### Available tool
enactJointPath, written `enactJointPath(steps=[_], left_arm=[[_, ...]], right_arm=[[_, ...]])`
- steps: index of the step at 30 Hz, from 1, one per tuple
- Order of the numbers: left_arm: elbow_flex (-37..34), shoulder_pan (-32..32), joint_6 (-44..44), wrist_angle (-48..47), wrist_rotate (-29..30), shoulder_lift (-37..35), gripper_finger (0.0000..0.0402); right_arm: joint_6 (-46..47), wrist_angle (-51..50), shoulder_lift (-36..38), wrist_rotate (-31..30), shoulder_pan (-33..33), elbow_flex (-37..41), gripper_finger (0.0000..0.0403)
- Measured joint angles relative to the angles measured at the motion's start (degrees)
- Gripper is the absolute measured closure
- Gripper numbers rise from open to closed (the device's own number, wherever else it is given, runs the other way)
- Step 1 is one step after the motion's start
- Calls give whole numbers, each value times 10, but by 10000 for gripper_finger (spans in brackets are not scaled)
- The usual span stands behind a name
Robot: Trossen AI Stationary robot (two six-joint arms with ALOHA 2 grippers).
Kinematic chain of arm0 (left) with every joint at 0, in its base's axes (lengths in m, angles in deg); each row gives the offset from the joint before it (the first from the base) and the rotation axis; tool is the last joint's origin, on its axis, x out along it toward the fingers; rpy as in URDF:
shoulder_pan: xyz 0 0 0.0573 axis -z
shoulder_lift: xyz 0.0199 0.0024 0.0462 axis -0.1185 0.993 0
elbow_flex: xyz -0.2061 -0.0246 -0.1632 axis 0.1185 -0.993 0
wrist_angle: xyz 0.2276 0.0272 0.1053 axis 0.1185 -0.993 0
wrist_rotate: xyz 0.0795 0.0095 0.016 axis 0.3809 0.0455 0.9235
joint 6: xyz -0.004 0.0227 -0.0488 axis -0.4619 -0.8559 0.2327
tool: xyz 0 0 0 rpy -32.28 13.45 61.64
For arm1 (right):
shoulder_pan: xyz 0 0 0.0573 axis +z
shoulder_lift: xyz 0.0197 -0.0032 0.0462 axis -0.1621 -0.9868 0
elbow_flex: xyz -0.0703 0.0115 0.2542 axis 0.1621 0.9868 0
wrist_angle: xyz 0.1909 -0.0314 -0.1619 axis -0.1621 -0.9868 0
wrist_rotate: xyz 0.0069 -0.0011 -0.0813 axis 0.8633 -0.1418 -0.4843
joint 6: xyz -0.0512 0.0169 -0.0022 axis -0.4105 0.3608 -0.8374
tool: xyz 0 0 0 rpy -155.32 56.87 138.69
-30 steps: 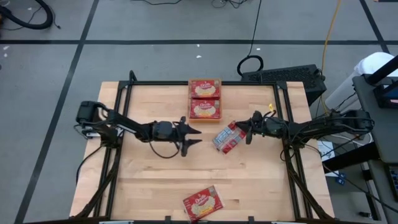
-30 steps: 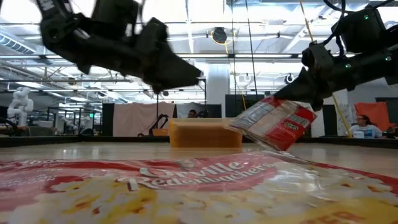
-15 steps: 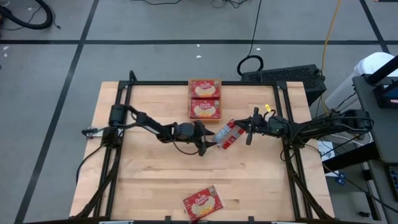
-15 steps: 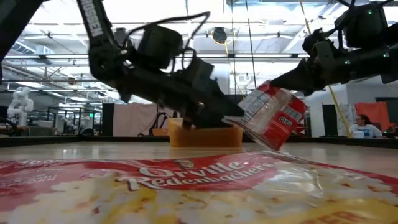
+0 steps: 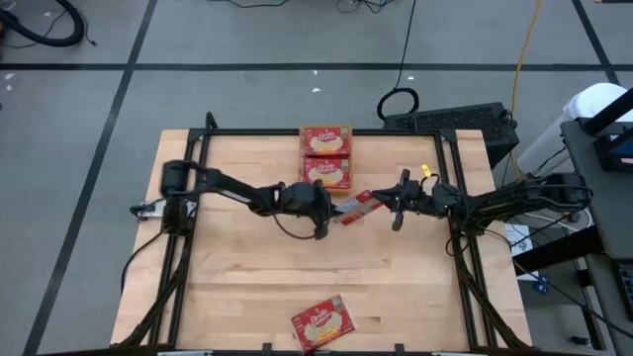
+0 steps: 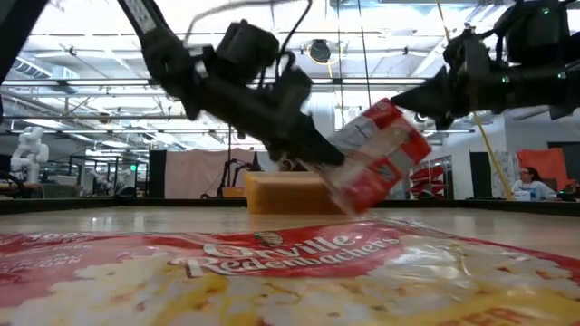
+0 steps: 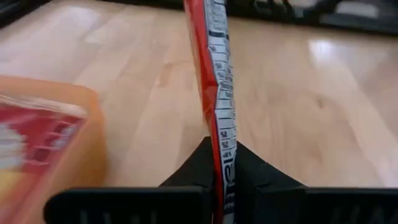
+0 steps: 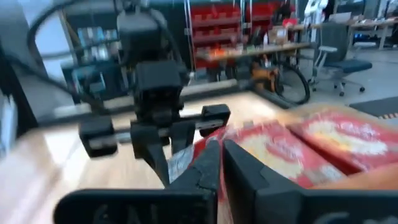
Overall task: Sort popcorn bags into baskets
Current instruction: Put the red popcorn bag into the orange bin
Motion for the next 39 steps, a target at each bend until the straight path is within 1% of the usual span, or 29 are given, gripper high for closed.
enactJointPath(steps=[2, 5, 7, 11, 15, 17, 21, 24, 26, 28, 31, 33, 35, 37, 39], left_arm=[[0, 0, -37, -77, 0, -45, 377], [0, 2, -101, -178, 7, -118, 384], [0, 7, -143, -243, 41, -170, 385], [-1, 29, -242, -340, 166, -263, 384], [-1, 61, -358, -354, 309, -327, 382], [0, 73, -413, -348, 359, -341, 384], [0, 101, -519, -359, 446, -344, 384], [0, 120, -577, -350, 511, -324, 384], [-1, 130, -599, -354, 569, -312, 384], [-1, 135, -631, -339, 617, -295, 384], [-2, 142, -663, -319, 666, -271, 384], [0, 144, -684, -295, 679, -252, 384], [-1, 148, -698, -300, 695, -241, 384], [0, 150, -705, -284, 704, -221, 384], [-1, 153, -709, -290, 715, -210, 384]], right_arm=[[22, 33, 3, -5, -1, 0, 382], [71, 69, 3, -31, -1, 0, 361], [108, 89, 3, -48, -1, 0, 343], [150, 89, 1, -61, 4, -6, 290], [224, 89, -21, -61, 5, -23, 230], [276, 89, -42, -65, 4, -35, 204], [437, 89, -98, -74, 3, -55, 168], [470, 142, -140, -61, 2, -68, 153], [489, 179, -169, -55, 3, -80, 147], [509, 191, -194, -55, 6, -90, 144], [525, 200, -232, -56, 7, -121, 142], [548, 196, -255, -56, 7, -138, 142], [564, 197, -277, -56, 1, -161, 142], [566, 200, -288, -44, -8, -178, 142], [564, 203, -301, -37, -15, -198, 142]])
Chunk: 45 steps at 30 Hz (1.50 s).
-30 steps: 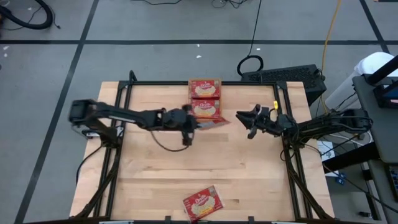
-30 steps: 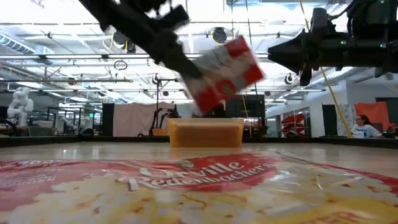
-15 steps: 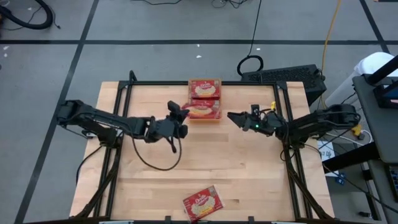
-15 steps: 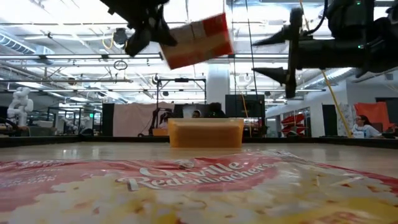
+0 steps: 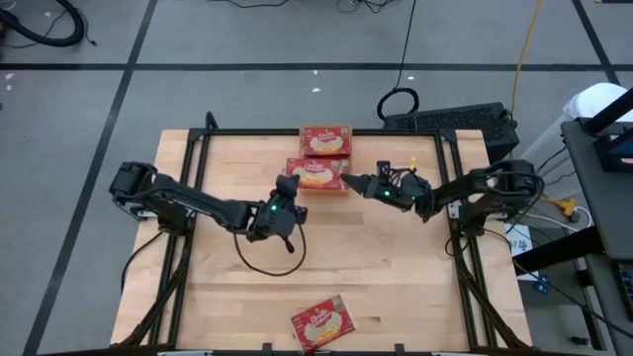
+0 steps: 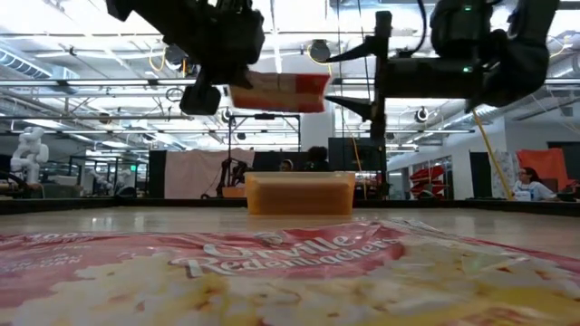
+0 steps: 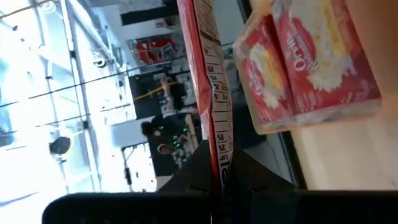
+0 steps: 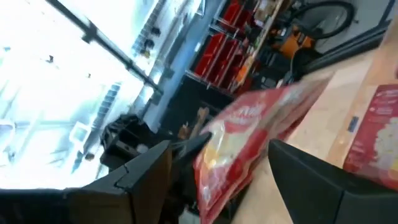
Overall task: Sort popcorn bags into baskets
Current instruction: Put the red popcorn bag into the orange bin
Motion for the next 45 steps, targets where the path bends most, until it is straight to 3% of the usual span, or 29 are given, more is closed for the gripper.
enactJointPath(steps=[9, 17, 25, 31, 36, 41, 45], left_arm=[[0, -1, -13, 27, 73, 34, 384], [1, -15, -10, 27, 83, 33, 380], [1, -33, -25, 38, 75, 33, 378], [1, -32, -42, 59, 24, 33, 377], [1, -32, -82, 113, 1, 32, 377], [1, -34, -96, 125, -23, 32, 374], [1, -35, -70, 110, -38, 32, 338]], right_arm=[[-9, -34, -49, 77, -32, -53, 158], [-25, -42, -64, 124, -49, -50, 168], [-24, -37, -63, 130, -70, -50, 166], [-11, -37, -63, 131, -84, -51, 173], [-37, -43, -63, 148, -82, -71, 217], [-62, -46, -63, 146, -81, -78, 295], [-79, -24, -63, 146, -92, -78, 360]])
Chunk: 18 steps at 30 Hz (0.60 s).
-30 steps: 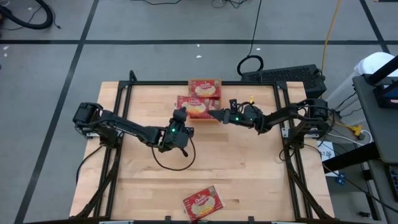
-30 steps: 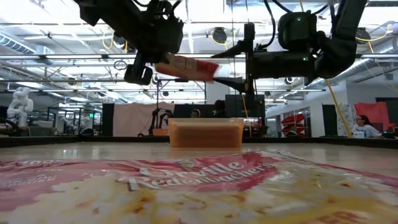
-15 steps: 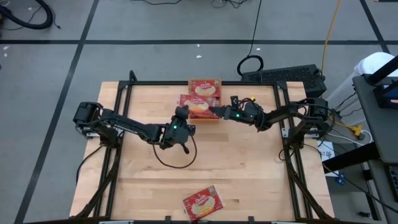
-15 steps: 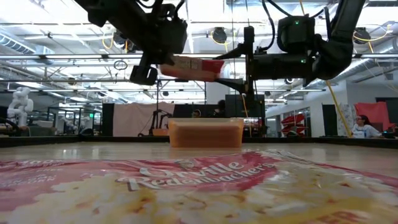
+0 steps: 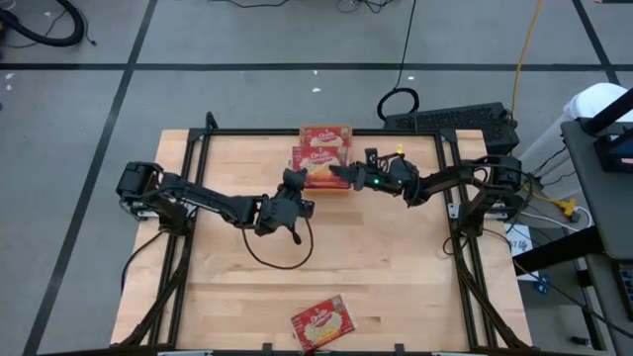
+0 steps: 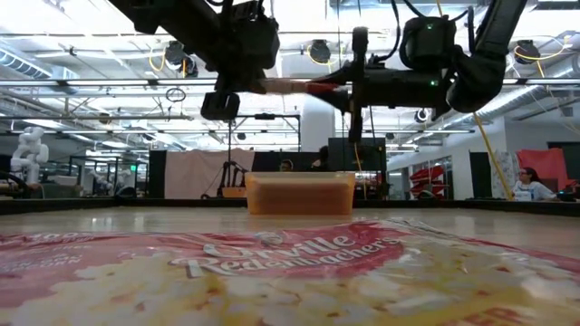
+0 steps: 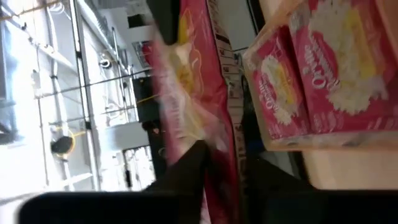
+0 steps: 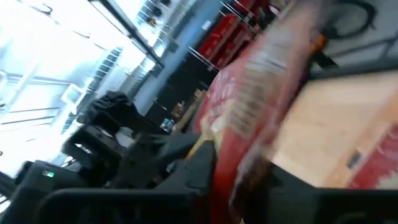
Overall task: Sort popcorn bags into baskets
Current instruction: Put the red popcorn bag into the orange bin
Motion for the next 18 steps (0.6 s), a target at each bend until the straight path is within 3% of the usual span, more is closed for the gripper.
enactJointPath(steps=[3, 8, 10, 14, 18], left_arm=[[0, -1, 57, -4, 0, 0, 286], [0, -7, 202, -5, 51, -2, 201], [0, -13, 276, -42, 46, -16, 175], [0, -39, 441, -120, -29, -57, 152], [0, -89, 574, -179, -167, -119, 160]], right_arm=[[-22, 35, 1, 8, -13, 0, 391], [-84, 50, 34, 13, -36, 1, 386], [-114, 36, 51, 12, -42, 2, 388], [-199, -7, 85, 12, -51, 2, 395], [-302, -63, 110, 12, -48, 2, 392]])
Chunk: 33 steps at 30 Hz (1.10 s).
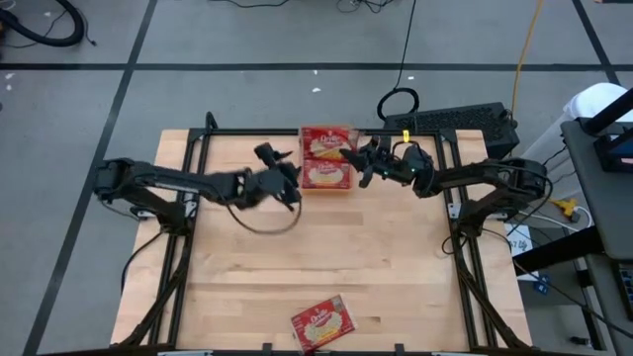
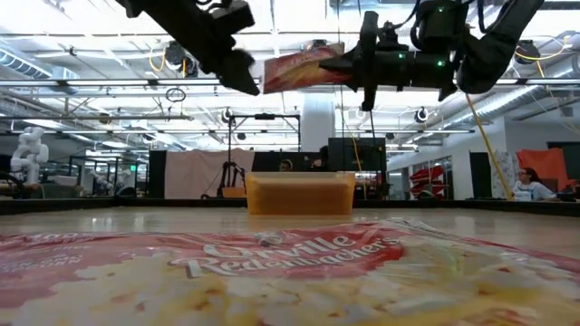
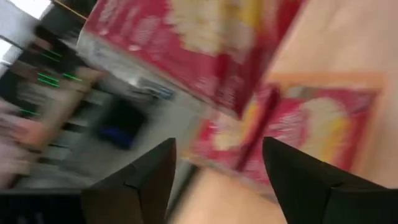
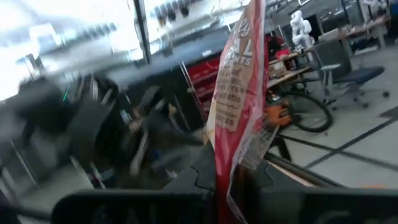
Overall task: Sort popcorn bags into baskets
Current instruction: Put the red popcorn bag into the orange bin
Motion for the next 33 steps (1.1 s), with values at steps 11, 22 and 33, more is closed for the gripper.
enactJointPath(steps=[11, 22, 33], left_arm=[[0, -180, 146, -71, -423, -107, 214], [-93, -196, 224, 98, -487, -107, 183], [-199, -199, 286, 309, -509, -107, 172]], right_arm=[[-107, -36, 12, 0, 21, 0, 389], [-109, -36, 11, 0, 21, 0, 388], [-81, -36, 11, -2, 12, 0, 390]])
